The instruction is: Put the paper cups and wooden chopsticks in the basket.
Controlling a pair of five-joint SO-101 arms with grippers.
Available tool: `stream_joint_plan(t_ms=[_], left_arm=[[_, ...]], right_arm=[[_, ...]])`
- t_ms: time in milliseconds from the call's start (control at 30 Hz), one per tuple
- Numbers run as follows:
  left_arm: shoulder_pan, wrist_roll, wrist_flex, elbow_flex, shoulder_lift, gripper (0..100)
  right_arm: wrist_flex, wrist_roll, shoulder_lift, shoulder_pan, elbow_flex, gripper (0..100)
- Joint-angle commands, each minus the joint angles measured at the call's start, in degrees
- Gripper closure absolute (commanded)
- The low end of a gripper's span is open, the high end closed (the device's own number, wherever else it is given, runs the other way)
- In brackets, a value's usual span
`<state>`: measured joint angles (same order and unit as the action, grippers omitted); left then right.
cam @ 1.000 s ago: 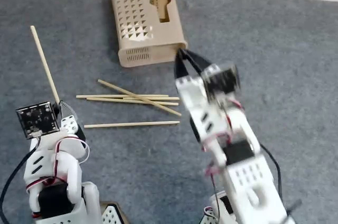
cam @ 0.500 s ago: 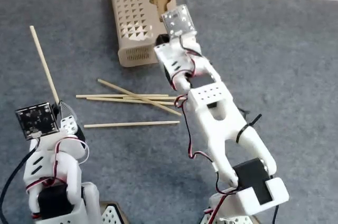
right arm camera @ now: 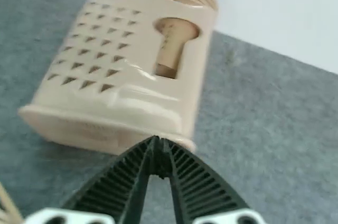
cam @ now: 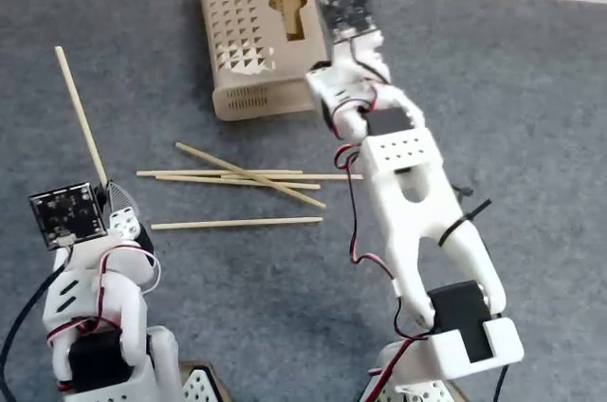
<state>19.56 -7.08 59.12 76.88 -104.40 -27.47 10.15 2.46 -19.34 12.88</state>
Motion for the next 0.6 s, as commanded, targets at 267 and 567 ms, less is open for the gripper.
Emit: stream_joint_plan(t_ms=[267, 567], left_arm=[[1.10, -0.26, -0.88, -0.40, -0.04, 99], [1.10, -0.26, -0.70, -0.40, -0.04, 99]], right_arm=[[10.86, 0.35, -2.33, 0.66, -3.65, 99.3], [11.30, 0.35, -12.35, -0.40, -4.26, 99.3]])
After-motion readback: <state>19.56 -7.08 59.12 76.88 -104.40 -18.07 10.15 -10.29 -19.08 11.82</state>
